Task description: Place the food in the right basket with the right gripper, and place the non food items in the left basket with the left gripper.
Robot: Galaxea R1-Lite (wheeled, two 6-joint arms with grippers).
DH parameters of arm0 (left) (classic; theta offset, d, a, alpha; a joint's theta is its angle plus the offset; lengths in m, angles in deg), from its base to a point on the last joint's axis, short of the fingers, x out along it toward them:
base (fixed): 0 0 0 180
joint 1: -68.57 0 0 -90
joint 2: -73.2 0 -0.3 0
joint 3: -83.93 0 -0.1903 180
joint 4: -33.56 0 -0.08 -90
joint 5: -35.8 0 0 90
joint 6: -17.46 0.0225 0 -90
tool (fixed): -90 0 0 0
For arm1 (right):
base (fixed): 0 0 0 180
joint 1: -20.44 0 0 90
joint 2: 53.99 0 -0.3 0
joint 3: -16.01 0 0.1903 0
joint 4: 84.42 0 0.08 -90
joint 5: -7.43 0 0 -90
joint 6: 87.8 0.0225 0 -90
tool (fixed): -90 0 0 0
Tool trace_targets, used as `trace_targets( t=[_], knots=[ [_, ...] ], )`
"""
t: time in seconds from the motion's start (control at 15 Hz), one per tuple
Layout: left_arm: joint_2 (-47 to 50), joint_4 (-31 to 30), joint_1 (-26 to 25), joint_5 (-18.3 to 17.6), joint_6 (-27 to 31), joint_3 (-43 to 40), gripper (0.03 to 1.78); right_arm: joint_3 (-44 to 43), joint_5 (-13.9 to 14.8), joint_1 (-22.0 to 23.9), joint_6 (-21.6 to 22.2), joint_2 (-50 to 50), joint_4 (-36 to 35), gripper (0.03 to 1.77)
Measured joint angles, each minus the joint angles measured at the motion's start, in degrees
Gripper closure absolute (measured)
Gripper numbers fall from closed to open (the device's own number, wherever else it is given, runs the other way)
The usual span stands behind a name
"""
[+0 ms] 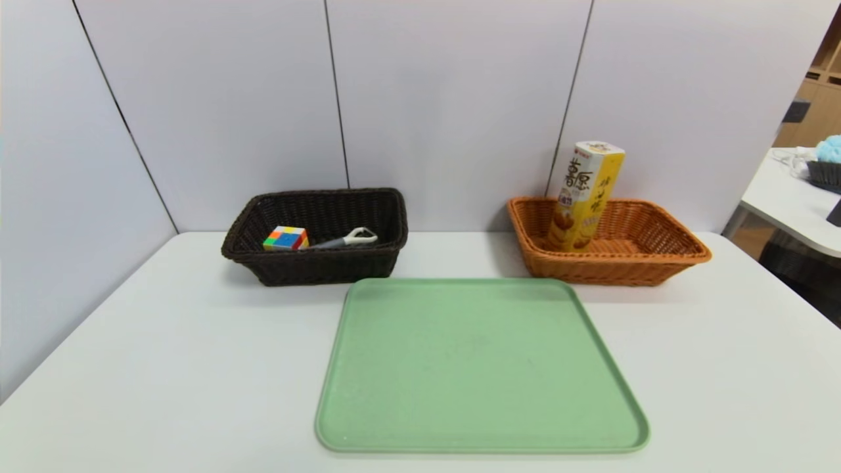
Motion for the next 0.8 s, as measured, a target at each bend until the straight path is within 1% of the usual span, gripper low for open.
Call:
trace_targets(
  t=[0.8],
  knots=[
    [0.00, 0.00, 0.00, 0.00, -0.01, 0.00, 0.12, 0.00, 0.07, 0.02, 0.02, 0.00, 0.00, 0.10]
  ],
)
